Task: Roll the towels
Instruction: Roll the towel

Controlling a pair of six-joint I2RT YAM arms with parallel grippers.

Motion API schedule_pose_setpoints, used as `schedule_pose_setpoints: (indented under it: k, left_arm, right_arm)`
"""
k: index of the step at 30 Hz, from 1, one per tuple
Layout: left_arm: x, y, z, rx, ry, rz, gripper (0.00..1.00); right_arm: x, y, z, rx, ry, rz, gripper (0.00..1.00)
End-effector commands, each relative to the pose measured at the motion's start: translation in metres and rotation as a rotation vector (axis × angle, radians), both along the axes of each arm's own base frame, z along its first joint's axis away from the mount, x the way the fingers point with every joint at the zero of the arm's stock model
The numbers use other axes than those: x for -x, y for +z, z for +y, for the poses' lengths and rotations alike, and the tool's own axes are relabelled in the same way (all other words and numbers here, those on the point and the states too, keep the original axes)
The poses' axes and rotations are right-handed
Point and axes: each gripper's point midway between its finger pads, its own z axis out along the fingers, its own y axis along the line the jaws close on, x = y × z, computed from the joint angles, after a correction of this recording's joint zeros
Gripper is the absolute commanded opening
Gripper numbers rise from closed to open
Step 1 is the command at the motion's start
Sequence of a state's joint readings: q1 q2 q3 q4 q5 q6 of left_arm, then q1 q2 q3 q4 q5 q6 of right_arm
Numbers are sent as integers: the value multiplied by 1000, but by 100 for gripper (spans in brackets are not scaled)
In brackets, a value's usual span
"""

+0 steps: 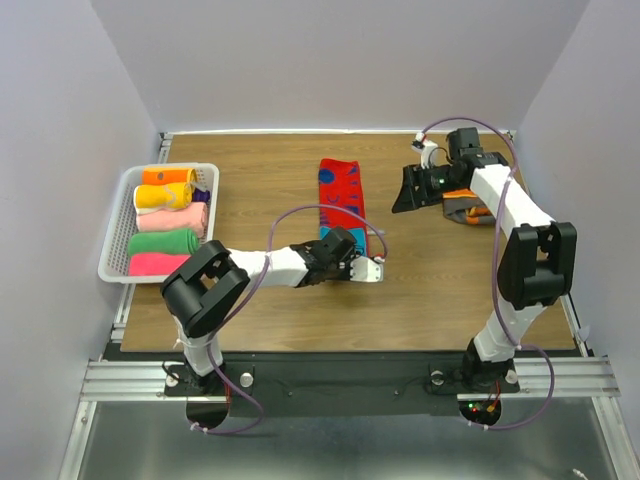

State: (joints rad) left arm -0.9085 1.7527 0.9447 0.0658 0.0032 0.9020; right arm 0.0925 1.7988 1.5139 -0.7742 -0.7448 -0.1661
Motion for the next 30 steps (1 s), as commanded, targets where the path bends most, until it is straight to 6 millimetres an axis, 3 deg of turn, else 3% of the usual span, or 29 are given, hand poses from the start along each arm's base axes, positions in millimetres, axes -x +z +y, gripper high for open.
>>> schedule_pose_setpoints:
  k: [1,3,6,7,9,10,15,16,18,19,21,22,24,25,26,27,30]
  left_arm:
    - [-7,10,-8,19,0,19,29]
    - [0,11,-8,23,17,90,24]
    - [28,10,-6,21,-1,263,17]
    - [36,17,-12,60,-13,331,17]
    - [52,13,-5,41,-4,445,14]
    - [58,16,-11,62,-21,509,14]
    - [66,10,5,30,4,762,13]
    - [60,19,-3,59,-14,788,13]
    - [60,2,5,23,13,891,13]
    - [48,-6,5,33,36,927,13]
    - [44,-12,9,21,57,982,13]
    - [31,-8,4,49,57,977,13]
    - [32,-19,7,27,67,1046,14]
    - [24,-24,3,32,51,1060,15]
    - [29,-26,6,7,56,1099,15]
    - [28,-30,6,-2,50,1113,15]
    - [21,-43,6,-29,45,1124,15]
  right_arm:
    - [8,31,-6,34,35,-113,74]
    - [12,34,-10,52,35,-126,74]
    - [24,55,-14,71,76,-194,75]
    - [34,67,-16,79,86,-219,76]
    - [42,76,-19,101,121,-265,77]
    - [52,79,-19,103,137,-260,77]
    - [99,96,-21,116,296,-365,81]
    - [111,93,-21,116,327,-351,83]
    - [123,83,-25,144,384,-368,83]
    - [129,80,-28,167,395,-374,83]
    - [138,66,-30,184,428,-360,83]
    - [144,66,-28,176,443,-369,83]
    - [155,55,-21,168,468,-355,83]
    - [158,54,-11,201,509,-404,83]
    - [161,48,-4,222,514,-403,83]
    - [168,30,1,259,541,-383,83]
    - [161,13,32,385,604,-510,82]
